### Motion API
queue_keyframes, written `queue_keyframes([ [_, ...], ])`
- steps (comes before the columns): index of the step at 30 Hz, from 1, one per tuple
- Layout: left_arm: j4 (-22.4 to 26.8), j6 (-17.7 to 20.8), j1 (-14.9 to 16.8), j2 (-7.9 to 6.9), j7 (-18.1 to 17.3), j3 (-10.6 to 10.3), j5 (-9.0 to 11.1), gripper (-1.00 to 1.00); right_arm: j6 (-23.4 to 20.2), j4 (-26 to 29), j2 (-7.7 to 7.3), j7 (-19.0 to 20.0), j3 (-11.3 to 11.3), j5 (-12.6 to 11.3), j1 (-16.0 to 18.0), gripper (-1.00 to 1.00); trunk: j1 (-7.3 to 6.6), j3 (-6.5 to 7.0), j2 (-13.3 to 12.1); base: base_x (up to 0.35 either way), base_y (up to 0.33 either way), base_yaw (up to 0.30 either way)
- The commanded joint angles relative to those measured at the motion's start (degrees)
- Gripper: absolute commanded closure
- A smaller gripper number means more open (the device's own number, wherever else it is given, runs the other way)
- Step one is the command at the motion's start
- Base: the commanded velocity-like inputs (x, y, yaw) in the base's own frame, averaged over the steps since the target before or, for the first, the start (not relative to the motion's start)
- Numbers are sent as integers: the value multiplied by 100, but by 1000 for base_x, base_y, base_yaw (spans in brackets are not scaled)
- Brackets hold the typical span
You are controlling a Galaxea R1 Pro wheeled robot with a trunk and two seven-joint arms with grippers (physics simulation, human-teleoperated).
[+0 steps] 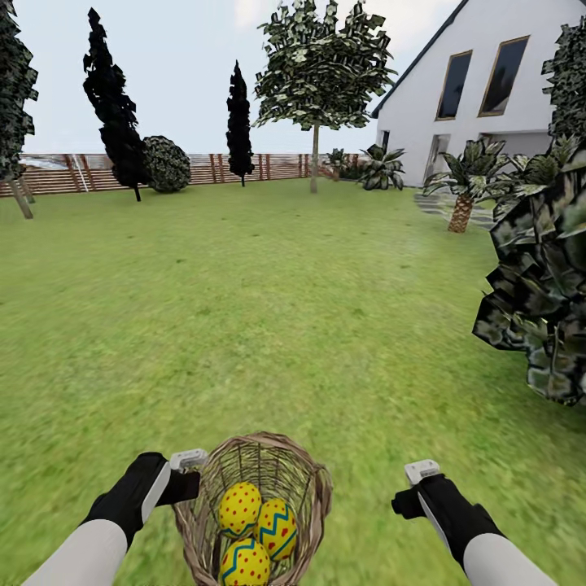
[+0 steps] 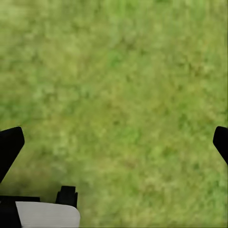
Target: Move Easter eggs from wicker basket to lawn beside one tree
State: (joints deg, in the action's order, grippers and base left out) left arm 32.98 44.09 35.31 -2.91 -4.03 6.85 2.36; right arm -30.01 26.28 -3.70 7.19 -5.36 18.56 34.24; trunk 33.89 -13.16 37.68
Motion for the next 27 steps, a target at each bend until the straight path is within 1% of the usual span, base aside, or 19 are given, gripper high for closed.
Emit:
queue_keyframes([
  [1,7,33,4,1,-10,18,54,100,-23,-109,3,59,-31,78,-2,-100,2,-9,8,0,0,0],
  [2,6,30,3,1,-10,15,54,100,-22,-210,22,58,-28,99,-4,-100,2,-9,8,0,0,0],
  [5,6,30,5,-5,-10,18,54,100,-22,-236,33,55,-27,98,-5,-100,2,-9,8,54,0,0],
  [7,7,30,8,-7,-10,17,54,100,20,-244,35,48,-23,92,-5,-100,2,-9,8,271,0,0],
  [10,7,30,6,-15,-10,18,54,100,283,-310,36,40,-19,89,-5,-100,2,-9,8,318,0,0],
  [15,7,30,6,-15,-10,18,54,100,311,-507,40,38,-18,100,-15,-100,2,-9,8,322,0,0],
  [17,7,30,4,-11,-10,18,54,100,398,-1043,50,39,-12,139,-49,-100,2,-9,8,322,0,0],
  [19,7,30,2,-9,-10,17,54,100,1058,-1800,53,37,-10,156,-57,-100,2,-9,8,322,0,0],
  [21,7,30,8,-8,-10,18,54,100,1655,-2424,42,32,-9,129,-73,-100,2,-9,8,322,0,0],
  [22,6,30,5,-8,-10,18,54,100,1876,-2590,32,30,-9,118,-199,-100,2,-9,8,322,0,0],
  [23,7,30,4,-9,-10,18,54,100,1998,-2638,29,29,-9,121,-387,-100,2,-9,8,322,0,0],
  [24,7,30,5,-12,-10,18,54,100,2098,-2658,28,29,-9,121,-625,-100,2,-9,8,322,0,0],
  [26,7,30,4,-12,-10,16,54,100,2379,-2676,19,29,-9,122,-1210,-100,2,-9,8,322,0,0],
  [27,7,30,6,-13,-10,14,54,100,2493,-2678,19,29,-9,118,-1388,-100,2,-9,8,322,0,0],
])
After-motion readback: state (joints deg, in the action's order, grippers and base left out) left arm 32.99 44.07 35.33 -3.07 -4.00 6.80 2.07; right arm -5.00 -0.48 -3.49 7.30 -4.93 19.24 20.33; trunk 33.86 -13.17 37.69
